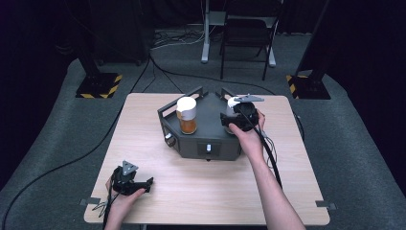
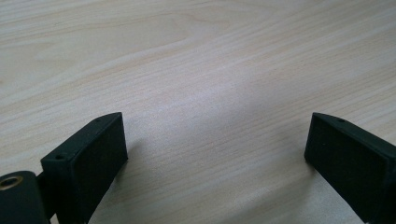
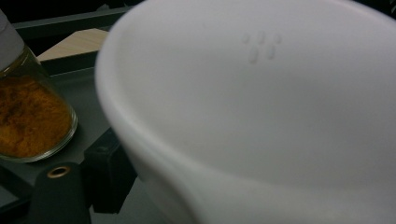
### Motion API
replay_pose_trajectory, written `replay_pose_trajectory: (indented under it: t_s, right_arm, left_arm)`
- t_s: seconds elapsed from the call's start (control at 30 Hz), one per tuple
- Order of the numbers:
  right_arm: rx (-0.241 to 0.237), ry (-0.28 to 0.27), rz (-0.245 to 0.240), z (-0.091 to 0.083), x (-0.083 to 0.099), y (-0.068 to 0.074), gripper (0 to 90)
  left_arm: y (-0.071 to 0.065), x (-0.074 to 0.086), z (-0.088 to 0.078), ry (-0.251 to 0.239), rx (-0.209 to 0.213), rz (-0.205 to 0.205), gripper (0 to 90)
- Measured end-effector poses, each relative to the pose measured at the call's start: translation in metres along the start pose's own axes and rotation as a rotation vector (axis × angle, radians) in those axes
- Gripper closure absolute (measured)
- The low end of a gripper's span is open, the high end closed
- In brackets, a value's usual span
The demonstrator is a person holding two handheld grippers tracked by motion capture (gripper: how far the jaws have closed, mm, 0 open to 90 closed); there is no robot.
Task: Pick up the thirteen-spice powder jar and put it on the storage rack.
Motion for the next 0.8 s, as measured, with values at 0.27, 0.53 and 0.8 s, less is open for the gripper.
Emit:
replay_pose_trajectory:
  t_s: [0.27,0.53,0.8]
  right_arm:
    - [-0.003,-0.007,0.010,-0.001,0.005,0.003,11.6]
    - [-0.008,-0.010,0.015,-0.003,0.014,-0.001,9.1]
    - [-0.028,-0.030,0.001,-0.012,0.023,-0.004,7.7]
  left_arm:
    - [0.000,0.000,0.000,0.000,0.000,0.000,5.5]
    - [0.000,0.000,0.000,0.000,0.000,0.000,5.5]
    - [0.000,0.000,0.000,-0.001,-0.001,-0.001,5.6]
Point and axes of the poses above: each handheld gripper's, and its own axes: z roughly forward along the jaws, x roughly out of its underside, y roughly to its left, the point moved 4 cm from there along z, roughly forward along the jaws, and after that the axes turned 10 degrees about y, right-handed, at the moved point
